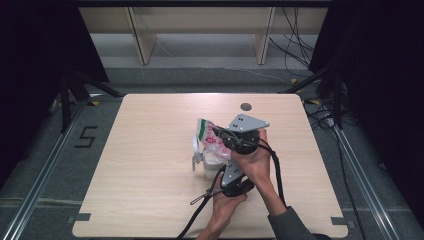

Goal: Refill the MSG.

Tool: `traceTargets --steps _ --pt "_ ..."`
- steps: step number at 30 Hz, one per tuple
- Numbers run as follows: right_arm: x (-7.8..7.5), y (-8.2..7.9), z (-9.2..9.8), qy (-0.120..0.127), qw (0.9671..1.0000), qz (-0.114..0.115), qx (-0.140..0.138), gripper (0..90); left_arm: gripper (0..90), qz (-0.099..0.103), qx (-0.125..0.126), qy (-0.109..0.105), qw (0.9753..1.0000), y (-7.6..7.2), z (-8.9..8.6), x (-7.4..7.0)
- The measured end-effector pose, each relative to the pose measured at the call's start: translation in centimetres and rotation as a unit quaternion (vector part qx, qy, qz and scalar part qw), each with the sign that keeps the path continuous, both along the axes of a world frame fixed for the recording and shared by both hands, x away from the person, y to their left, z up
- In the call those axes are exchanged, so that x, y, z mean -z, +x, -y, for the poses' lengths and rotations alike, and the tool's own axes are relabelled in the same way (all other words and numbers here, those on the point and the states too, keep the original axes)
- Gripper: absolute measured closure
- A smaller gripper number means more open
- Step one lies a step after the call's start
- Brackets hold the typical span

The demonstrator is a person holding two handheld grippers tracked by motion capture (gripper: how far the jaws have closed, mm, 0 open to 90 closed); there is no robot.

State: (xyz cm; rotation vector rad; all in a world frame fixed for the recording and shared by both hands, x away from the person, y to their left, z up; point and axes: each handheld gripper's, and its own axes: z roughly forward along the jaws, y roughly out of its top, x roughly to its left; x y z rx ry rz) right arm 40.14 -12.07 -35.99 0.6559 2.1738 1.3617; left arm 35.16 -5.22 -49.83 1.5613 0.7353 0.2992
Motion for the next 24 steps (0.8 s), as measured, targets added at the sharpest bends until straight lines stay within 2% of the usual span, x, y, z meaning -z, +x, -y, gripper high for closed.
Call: traceTargets --steps 3,4,8,9,11,12,13,14,17,18,20,21,24 --pt "0.0 -0.1 0.1 0.007 1.0 -0.001 -0.001 90.0 78.2 0.001 -0.001 0.002 1.0 -0.1 0.0 0.0" --pt "-0.1 -0.2 0.2 0.005 0.9999 -0.014 -0.006 90.0 78.2 0.0 -0.001 0.003 1.0 -0.1 0.0 0.0" --pt "-0.2 -0.2 0.3 0.014 0.9997 -0.015 -0.01 90.0 78.3 0.0 -0.004 0.005 1.0 -0.2 0.0 0.0" --pt "-0.3 -0.1 0.6 0.01 0.9999 -0.007 -0.008 90.0 78.3 -0.002 -0.004 0.007 1.0 -0.2 0.0 -0.1" --pt "-0.3 -0.2 0.7 0.017 0.9998 -0.008 -0.006 90.0 78.3 0.0 0.0 0.005 1.0 -0.2 0.0 0.0" --pt "-0.3 -0.1 0.8 0.02 0.9997 -0.01 -0.013 90.0 78.2 0.001 0.001 0.009 1.0 -0.3 0.0 0.0" --pt "-0.3 -0.2 0.9 0.024 0.9997 -0.004 -0.008 90.0 78.2 0.001 0.001 0.009 1.0 -0.3 0.0 0.0" --pt "-0.4 -0.2 1.0 0.027 0.9994 -0.019 -0.014 90.0 78.2 0.0 0.0 0.007 1.0 -0.3 0.0 0.0" --pt "-0.5 -0.4 1.3 0.045 0.9986 -0.027 -0.008 90.0 78.2 0.0 -0.001 0.008 1.0 -0.3 0.0 0.0" --pt "-0.6 -0.2 1.5 0.041 0.9987 -0.023 -0.017 90.0 78.2 -0.001 0.001 0.011 0.9999 -0.2 -0.1 0.1" --pt "-0.6 0.0 1.9 0.051 0.9984 -0.013 -0.022 90.0 78.2 -0.003 -0.001 0.009 1.0 -0.3 -0.1 0.1" --pt "-0.6 -0.1 2.0 0.056 0.9982 -0.018 -0.013 90.0 78.2 -0.003 -0.001 0.013 0.9999 -0.3 -0.2 0.1" --pt "-0.7 -0.1 2.3 0.06 0.9978 -0.02 -0.02 90.0 78.2 -0.006 -0.002 0.011 0.9999 -0.3 -0.2 0.2"
